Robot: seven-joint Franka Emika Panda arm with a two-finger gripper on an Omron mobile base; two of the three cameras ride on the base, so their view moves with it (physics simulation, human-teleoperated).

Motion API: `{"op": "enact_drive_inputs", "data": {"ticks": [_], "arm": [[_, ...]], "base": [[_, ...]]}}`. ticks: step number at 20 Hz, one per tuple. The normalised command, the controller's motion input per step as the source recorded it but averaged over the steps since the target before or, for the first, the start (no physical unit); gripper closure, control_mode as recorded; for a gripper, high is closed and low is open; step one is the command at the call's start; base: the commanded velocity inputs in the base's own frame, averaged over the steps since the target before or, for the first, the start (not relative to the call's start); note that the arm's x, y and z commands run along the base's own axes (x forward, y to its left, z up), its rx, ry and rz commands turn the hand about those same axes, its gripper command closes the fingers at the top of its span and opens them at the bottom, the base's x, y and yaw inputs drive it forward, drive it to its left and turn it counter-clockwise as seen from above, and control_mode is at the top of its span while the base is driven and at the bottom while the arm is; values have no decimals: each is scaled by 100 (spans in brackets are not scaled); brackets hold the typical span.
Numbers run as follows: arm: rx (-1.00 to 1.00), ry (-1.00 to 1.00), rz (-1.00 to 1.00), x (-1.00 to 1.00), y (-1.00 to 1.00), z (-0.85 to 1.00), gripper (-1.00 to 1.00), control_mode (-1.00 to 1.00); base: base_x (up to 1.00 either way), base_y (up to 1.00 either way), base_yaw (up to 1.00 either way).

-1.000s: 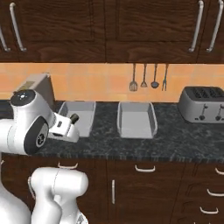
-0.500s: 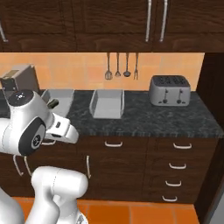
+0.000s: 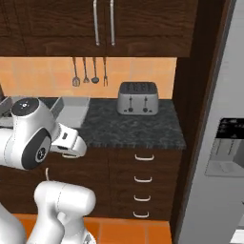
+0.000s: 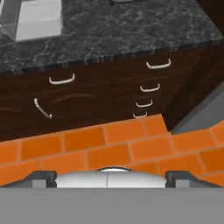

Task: Place one cucumber and one steak in each tupperware on the nearby counter, to pack two identical lunches.

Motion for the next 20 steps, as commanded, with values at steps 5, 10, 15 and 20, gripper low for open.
{"op": "enact_drive_inputs", "data": {"ticks": [5, 10, 15, 20], "arm": [[0, 0, 0, 0, 0, 0, -100, 100], [0, 0, 0, 0, 0, 0, -100, 100], [0, 0, 0, 0, 0, 0, -100, 100], [0, 0, 0, 0, 0, 0, -100, 100]], "base": [[-3, -100, 0], [0, -100, 0], [0, -100, 0], [2, -100, 0]]}}
